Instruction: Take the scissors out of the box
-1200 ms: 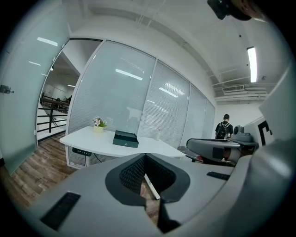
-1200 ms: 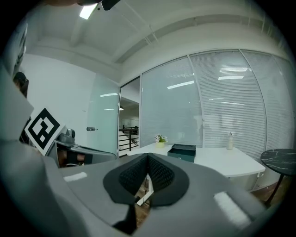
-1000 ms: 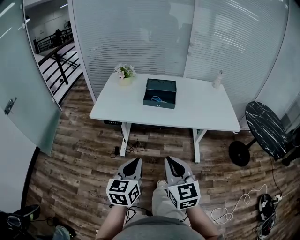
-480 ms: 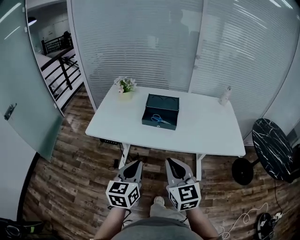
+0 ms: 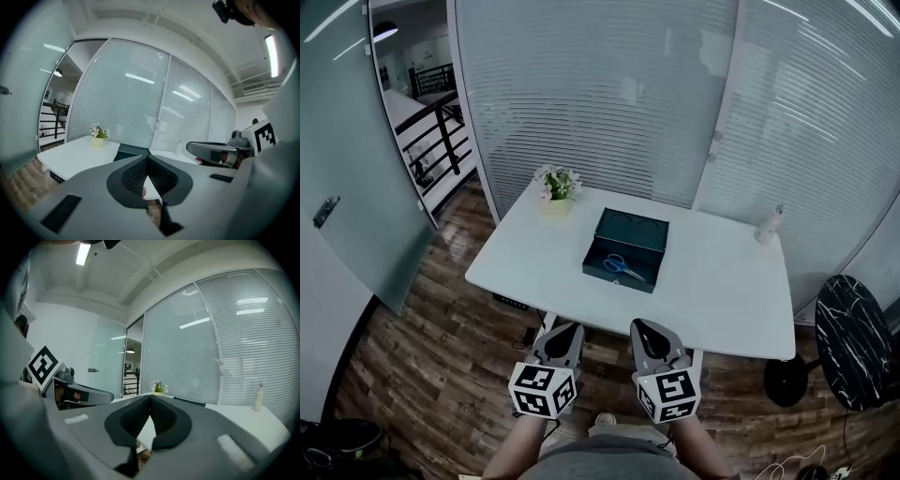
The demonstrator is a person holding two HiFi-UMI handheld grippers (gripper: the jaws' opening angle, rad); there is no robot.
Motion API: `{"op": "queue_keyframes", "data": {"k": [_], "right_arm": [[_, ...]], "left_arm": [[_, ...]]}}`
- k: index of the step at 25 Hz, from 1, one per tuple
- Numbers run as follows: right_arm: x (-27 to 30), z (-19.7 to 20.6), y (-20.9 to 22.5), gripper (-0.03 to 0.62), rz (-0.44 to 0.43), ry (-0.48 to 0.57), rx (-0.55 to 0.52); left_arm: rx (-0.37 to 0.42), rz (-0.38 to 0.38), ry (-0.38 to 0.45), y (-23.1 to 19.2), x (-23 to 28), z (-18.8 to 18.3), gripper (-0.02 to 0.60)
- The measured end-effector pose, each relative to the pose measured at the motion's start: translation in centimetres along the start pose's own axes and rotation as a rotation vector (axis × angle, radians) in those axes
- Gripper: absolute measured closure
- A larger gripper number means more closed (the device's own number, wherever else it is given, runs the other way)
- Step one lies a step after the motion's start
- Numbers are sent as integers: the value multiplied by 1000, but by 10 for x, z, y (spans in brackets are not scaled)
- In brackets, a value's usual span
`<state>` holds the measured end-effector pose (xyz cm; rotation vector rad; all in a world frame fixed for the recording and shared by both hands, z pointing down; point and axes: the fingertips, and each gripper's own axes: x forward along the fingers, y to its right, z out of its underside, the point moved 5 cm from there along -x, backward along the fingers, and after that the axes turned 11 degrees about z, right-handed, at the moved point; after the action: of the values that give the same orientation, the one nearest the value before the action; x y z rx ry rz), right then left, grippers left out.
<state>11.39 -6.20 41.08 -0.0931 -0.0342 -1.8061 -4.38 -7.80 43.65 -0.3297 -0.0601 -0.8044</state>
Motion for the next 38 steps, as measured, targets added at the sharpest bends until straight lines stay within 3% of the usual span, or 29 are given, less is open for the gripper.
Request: {"op": "queue_keyframes", "data": {"k": [16,32,38], "right_arm": [[81,9,35,585,-38,-39,-19],[226,9,70,585,-78,-108,-128],[283,24,85,585,-103,-201,-156]], "left_arm": [[-17,-151,-15,-63,31,-7,578],[-5,-96,-21,-144,134,-38,578],[10,-70,-57,-169,165,-50,578]]}}
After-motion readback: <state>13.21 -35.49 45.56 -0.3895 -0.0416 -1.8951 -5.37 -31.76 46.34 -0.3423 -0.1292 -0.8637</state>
